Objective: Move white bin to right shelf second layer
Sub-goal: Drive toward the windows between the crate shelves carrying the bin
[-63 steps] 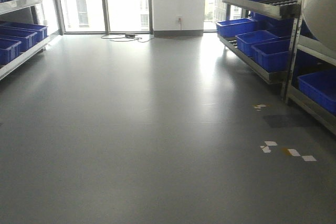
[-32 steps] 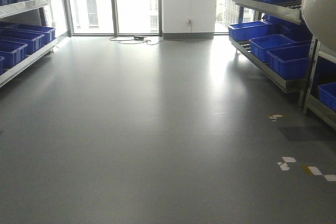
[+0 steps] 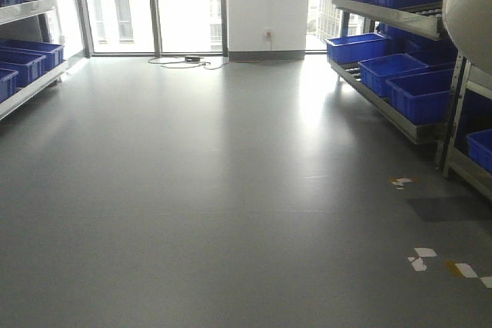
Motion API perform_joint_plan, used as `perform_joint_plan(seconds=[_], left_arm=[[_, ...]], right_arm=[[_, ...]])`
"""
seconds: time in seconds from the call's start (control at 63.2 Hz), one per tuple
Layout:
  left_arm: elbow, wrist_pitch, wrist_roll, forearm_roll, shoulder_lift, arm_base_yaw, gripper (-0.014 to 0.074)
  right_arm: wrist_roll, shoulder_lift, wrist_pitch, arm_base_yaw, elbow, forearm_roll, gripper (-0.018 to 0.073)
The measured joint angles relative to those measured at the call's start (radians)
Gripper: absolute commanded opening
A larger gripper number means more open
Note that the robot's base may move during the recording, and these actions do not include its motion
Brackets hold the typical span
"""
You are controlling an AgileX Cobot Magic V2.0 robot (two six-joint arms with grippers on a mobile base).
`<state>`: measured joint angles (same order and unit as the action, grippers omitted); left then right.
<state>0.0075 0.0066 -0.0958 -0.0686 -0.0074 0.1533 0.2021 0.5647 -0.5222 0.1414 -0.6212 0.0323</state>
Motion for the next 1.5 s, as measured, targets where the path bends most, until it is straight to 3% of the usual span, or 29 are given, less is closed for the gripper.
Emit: perform_joint_plan(seconds=[1.502], left_arm=[[0.000,0.000,0.000,0.000,0.000,0.000,0.0085]], right_arm=[[0.000,0.000,0.000,0.000,0.000,0.000,0.0056]])
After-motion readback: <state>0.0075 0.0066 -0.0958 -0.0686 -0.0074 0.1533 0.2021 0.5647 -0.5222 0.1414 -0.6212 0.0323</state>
